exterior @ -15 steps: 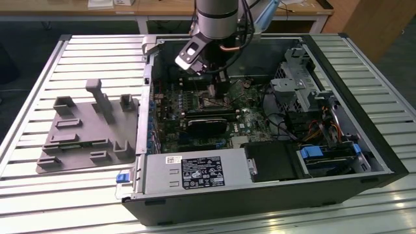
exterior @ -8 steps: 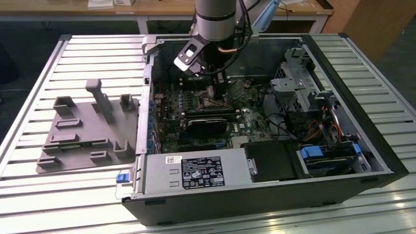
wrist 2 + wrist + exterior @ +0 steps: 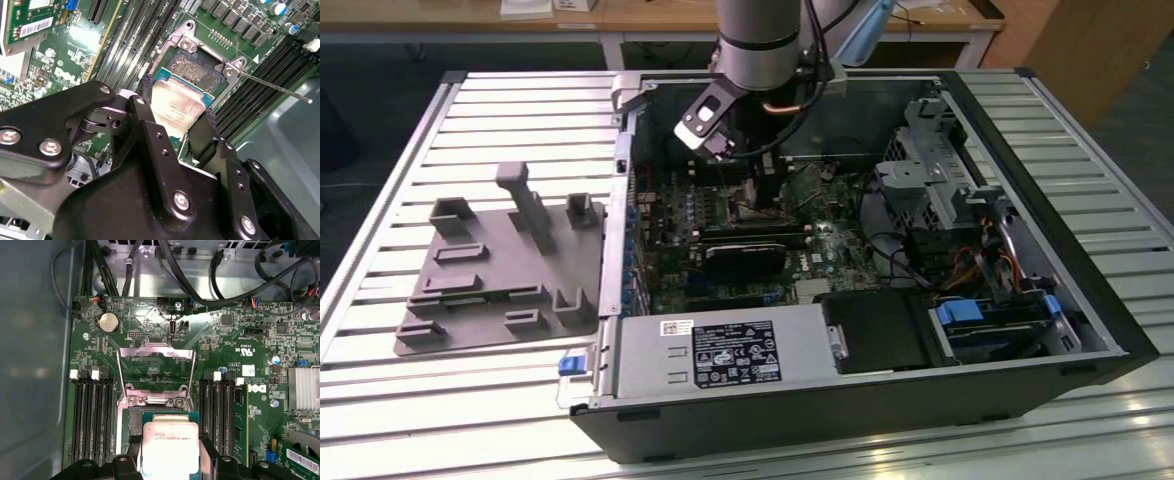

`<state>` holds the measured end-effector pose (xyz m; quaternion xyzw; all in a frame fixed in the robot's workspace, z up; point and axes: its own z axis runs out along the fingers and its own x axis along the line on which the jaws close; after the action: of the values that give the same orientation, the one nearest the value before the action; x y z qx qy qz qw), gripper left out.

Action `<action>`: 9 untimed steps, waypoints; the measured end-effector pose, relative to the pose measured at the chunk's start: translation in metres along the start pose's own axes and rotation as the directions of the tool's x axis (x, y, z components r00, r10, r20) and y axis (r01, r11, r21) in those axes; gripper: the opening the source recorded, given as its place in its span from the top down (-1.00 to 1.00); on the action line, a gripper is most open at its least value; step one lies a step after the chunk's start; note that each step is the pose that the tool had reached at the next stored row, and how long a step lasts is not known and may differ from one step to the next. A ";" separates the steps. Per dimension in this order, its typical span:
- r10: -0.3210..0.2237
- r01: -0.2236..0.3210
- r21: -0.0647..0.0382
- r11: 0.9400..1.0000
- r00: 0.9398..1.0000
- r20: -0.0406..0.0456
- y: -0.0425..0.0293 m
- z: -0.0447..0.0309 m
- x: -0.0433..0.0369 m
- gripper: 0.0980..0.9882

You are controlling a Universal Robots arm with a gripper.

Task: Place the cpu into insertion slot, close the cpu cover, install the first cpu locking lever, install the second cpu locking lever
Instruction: 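Place the cpu into insertion slot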

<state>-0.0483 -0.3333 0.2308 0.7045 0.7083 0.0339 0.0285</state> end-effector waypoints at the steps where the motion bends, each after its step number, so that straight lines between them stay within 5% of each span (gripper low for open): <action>1: 0.003 -0.003 0.000 1.000 1.000 0.000 -0.0003 0.0009 0.0003 0.01; 9: 0.019 -0.019 0.000 1.000 1.000 0.002 -0.0013 0.0080 0.0025 0.01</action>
<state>-0.0489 -0.3308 0.2228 0.7111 0.7017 0.0335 0.0290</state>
